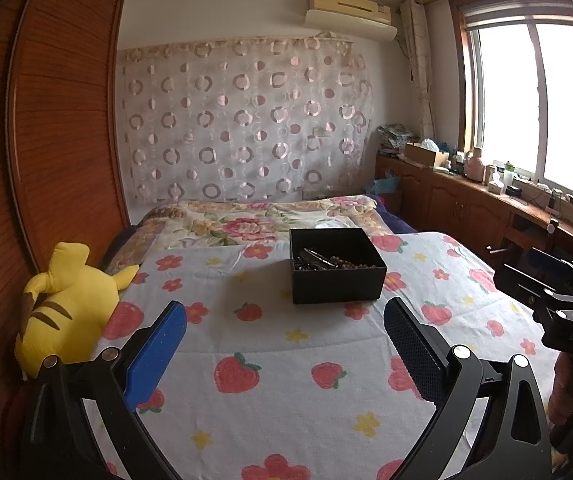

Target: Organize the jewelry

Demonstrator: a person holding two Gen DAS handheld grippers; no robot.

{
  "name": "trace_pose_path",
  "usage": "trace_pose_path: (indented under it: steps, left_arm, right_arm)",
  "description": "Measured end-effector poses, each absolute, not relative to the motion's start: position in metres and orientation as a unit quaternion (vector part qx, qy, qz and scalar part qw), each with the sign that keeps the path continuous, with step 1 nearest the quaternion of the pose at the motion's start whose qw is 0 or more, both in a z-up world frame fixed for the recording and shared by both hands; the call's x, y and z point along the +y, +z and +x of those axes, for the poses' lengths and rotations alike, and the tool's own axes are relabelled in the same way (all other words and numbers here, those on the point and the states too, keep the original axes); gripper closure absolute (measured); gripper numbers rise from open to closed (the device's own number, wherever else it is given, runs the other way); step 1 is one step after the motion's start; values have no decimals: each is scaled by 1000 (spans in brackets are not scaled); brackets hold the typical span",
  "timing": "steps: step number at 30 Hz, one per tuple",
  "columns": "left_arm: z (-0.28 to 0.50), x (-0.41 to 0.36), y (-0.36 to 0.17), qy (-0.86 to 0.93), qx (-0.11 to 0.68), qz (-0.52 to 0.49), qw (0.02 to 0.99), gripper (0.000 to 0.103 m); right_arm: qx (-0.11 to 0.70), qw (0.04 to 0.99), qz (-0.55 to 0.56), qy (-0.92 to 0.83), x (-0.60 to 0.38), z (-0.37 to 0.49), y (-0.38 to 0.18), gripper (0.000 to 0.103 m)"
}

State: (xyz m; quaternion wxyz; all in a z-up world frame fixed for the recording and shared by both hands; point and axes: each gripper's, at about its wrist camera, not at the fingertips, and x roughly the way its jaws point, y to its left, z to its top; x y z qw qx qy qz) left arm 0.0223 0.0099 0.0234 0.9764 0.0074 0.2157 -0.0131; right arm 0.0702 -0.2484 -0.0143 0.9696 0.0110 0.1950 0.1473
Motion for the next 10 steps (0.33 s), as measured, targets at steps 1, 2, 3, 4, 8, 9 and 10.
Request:
trace_pose_path:
  steps: [1,2,3,4,8,9,10]
  left_arm:
    - [23,10,23,-13,216,8,976,8]
    - [22,9,24,-12,216,8,976,8]
    - [22,9,23,-12,215,9,976,8]
    - [22,9,24,-11,215,10,976,8]
    - [22,9,23,-12,216,8,976,8]
    - [21,8,23,-12,216,8,976,8]
    - [22,8,23,-12,216,8,976,8]
  right_arm:
    - [195,970,12,147,-248,70,-14,2]
    - [195,970,13,148,-249,71,-15,2]
    - [196,969,12,147,-248,70,-14,2]
    - [196,969,12,147,-248,70,-15,2]
    - [195,970,11,147,-248,70,-14,2]
    - [195,969,11,148,-248,70,-14,2]
    - [195,970,11,147,-249,70,-14,2]
